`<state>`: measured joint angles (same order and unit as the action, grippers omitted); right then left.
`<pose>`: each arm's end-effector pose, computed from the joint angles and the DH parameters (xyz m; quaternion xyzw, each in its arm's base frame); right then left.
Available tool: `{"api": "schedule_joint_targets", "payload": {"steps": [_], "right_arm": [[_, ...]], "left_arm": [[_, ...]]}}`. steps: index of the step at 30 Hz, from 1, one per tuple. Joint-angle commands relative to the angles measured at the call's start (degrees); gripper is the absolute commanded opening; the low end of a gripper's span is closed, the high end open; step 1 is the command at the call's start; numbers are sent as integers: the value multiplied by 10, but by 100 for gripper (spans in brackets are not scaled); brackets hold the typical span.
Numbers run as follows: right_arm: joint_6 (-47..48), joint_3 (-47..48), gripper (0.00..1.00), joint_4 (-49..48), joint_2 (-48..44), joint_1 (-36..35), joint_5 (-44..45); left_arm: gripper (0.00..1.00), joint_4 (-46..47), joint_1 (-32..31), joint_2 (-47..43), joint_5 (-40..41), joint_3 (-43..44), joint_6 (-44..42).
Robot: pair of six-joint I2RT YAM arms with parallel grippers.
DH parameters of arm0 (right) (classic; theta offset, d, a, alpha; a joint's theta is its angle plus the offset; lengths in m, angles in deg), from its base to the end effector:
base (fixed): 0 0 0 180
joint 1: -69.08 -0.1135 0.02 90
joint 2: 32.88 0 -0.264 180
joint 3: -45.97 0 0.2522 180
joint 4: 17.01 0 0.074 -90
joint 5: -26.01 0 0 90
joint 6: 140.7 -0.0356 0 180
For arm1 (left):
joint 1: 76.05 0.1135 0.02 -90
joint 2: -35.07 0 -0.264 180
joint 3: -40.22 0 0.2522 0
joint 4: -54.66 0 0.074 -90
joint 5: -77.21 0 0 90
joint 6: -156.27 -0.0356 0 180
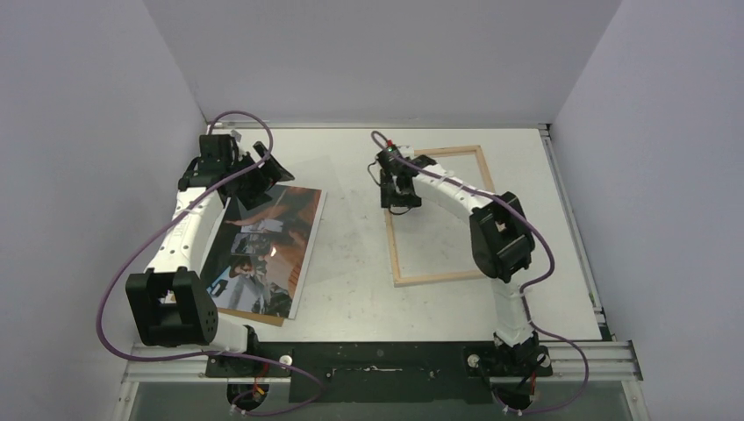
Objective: Put the photo into the frame
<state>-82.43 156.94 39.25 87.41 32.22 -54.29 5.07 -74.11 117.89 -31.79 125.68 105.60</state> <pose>0.3613 0.2634 0.2013 -0.0257 0.9737 0.0505 0.2207 0.3126 -0.0010 0.3084 -0.2667 0.8800 -0.2614 0.2936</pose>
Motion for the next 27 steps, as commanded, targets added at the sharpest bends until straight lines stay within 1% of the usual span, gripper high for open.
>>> {"api": "schedule_joint_targets", "payload": {"steps": [1,3,4,6,10,12,15,19,21,24,27], "right_arm": [[15,-37,55,8,-104,114,11],[23,-69,60,11,-131,167,14],[29,-83,63,13,-143,193,19],[39,-105,69,19,-163,248,34],[67,-120,75,20,-171,314,35],[77,-116,79,28,-155,335,34],[96,-112,83,26,-125,356,15],[140,-86,83,39,-77,362,-7],[162,-77,82,40,-61,366,-14],[192,-70,81,36,-48,368,2],[216,-58,81,35,-35,387,6]], "left_arm": [[83,21,-13,-1,-45,-3,-37],[83,15,-15,3,-44,-6,-45],[83,14,-30,6,-42,-9,-46],[82,13,-35,9,-40,-13,-46],[82,19,-35,13,-38,-28,-51],[81,22,-34,17,-35,-35,-53],[81,1,-33,22,-18,-38,-64],[81,-15,-22,27,3,-55,-72],[81,-15,-2,30,-1,-63,-74],[81,-12,8,34,-7,-68,-80],[81,-6,12,39,-9,-66,-85]]}}
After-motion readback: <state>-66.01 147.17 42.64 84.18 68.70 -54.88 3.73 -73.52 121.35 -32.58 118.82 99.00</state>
